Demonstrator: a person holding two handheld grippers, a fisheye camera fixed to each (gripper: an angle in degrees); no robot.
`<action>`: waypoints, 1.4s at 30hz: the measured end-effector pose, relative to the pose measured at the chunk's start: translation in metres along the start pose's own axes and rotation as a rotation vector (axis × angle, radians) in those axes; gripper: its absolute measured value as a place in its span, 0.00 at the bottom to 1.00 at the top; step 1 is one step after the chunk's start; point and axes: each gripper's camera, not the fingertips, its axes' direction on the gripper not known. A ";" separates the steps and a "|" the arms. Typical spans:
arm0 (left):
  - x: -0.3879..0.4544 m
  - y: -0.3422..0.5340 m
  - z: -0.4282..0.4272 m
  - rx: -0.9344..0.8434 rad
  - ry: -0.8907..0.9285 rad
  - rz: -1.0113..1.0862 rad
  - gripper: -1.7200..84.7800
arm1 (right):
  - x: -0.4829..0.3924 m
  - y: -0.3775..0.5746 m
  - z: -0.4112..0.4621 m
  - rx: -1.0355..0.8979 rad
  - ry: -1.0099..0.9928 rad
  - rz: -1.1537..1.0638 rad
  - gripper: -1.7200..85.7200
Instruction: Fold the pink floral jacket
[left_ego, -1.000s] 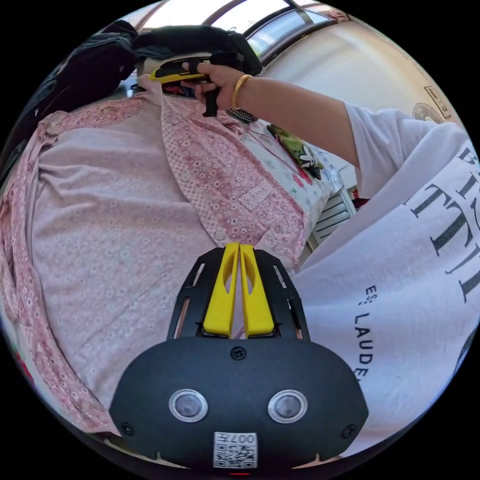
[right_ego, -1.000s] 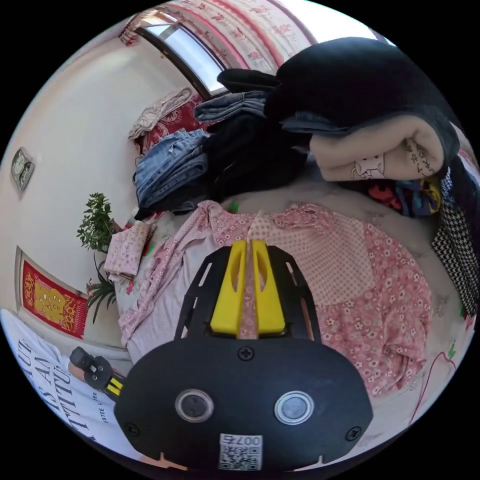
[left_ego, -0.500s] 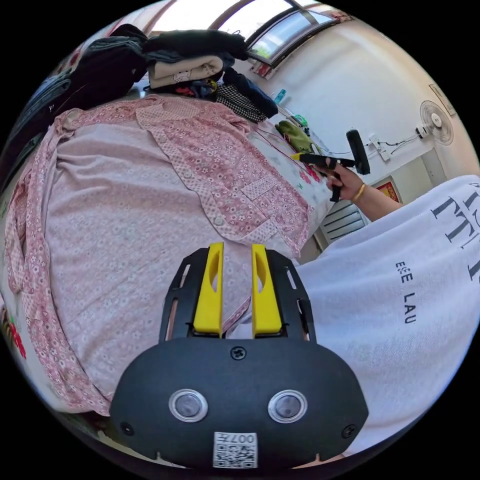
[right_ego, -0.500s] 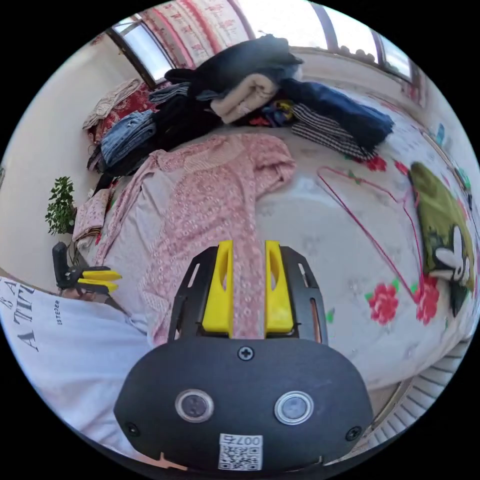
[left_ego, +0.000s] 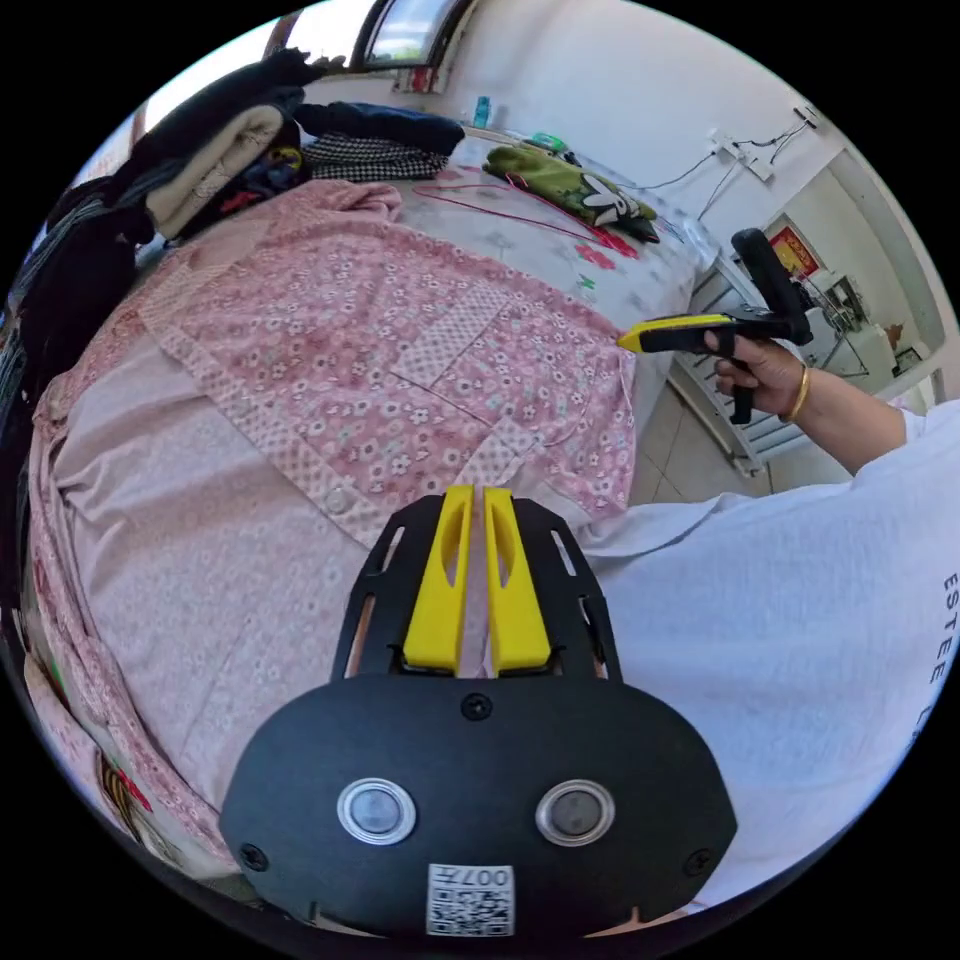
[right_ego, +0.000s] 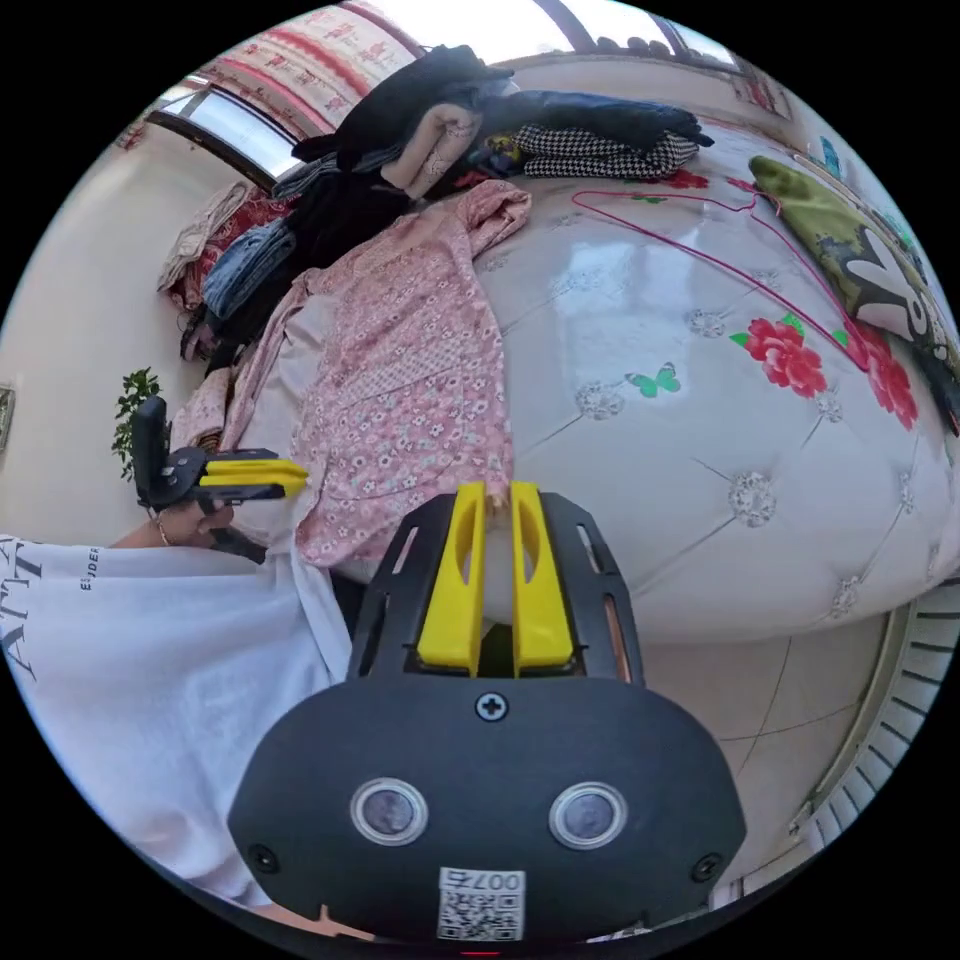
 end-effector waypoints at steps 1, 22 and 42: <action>-0.005 0.006 0.000 -0.042 -0.015 -0.033 0.03 | 0.002 0.004 -0.001 -0.016 -0.019 -0.006 0.04; -0.061 0.016 -0.114 0.411 0.170 -0.184 0.02 | -0.208 -0.089 -0.039 0.204 -0.514 -0.596 0.07; -0.132 0.013 -0.170 0.443 0.281 -0.103 0.01 | -0.144 -0.240 0.116 0.121 0.297 -0.081 0.07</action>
